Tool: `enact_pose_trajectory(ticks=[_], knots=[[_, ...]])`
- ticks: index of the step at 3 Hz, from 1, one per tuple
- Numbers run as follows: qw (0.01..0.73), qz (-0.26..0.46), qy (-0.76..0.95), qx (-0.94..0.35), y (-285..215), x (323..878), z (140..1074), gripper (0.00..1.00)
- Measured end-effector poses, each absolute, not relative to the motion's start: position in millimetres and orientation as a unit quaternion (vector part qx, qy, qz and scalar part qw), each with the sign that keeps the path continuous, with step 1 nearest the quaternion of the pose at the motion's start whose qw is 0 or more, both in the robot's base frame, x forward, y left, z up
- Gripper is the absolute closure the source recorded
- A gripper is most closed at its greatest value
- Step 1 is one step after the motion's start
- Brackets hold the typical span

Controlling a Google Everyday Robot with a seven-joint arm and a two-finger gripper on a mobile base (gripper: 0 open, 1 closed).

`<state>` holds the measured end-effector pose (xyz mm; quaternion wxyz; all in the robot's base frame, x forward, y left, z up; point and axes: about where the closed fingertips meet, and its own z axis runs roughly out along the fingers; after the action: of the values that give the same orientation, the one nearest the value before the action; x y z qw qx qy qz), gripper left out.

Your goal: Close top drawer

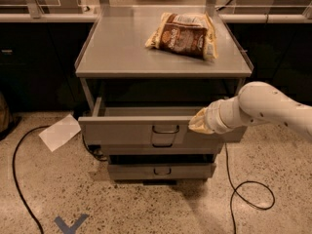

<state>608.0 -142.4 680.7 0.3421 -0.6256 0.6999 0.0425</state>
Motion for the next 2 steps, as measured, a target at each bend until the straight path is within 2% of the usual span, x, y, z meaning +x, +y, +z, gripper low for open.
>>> enact_pose_trajectory(ticks=[2], knots=[[0.355,0.022,0.703,-0.616,-151,640,675,1.00]])
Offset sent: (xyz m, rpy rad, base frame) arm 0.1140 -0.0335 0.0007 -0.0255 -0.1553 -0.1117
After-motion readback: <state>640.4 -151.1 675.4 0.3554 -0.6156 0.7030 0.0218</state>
